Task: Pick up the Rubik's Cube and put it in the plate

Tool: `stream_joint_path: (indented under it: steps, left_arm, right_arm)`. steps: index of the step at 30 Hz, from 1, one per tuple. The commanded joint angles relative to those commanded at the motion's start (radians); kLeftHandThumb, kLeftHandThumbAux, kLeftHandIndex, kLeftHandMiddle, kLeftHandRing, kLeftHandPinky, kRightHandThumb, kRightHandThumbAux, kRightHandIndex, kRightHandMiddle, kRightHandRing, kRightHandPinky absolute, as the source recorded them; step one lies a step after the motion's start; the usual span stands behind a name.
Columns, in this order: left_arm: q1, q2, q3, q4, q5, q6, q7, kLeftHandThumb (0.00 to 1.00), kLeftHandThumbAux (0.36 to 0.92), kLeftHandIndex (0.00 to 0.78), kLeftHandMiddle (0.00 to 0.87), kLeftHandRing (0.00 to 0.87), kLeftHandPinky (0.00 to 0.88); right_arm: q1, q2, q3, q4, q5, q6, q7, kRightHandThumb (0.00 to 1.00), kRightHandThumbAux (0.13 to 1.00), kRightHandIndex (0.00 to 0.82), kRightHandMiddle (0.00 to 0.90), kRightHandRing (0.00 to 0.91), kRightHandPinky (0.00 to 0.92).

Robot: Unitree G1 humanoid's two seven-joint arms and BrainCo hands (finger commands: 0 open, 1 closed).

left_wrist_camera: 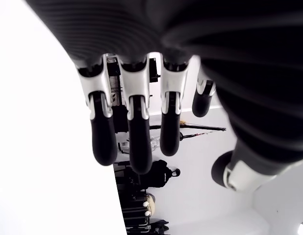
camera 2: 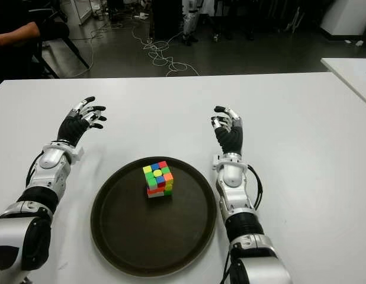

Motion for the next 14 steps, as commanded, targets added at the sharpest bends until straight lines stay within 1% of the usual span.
stream_joint_path:
  steps: [8,14]
  left_arm:
    - [0.000,-0.004,-0.003,0.002,0.002,-0.001,0.003,0.317,0.614,0.109,0.291,0.361,0.430]
    - [0.003,-0.007,-0.006,0.000,0.004,-0.006,0.000,0.310,0.624,0.107,0.287,0.357,0.425]
  right_arm:
    - [-0.001,-0.007,0.000,0.009,-0.003,-0.012,0.006,0.664,0.737,0.397,0.304,0.317,0.324]
    - [0.000,-0.011,0.002,0.015,-0.009,-0.020,0.002,0.663,0.737,0.398,0.304,0.307,0.303]
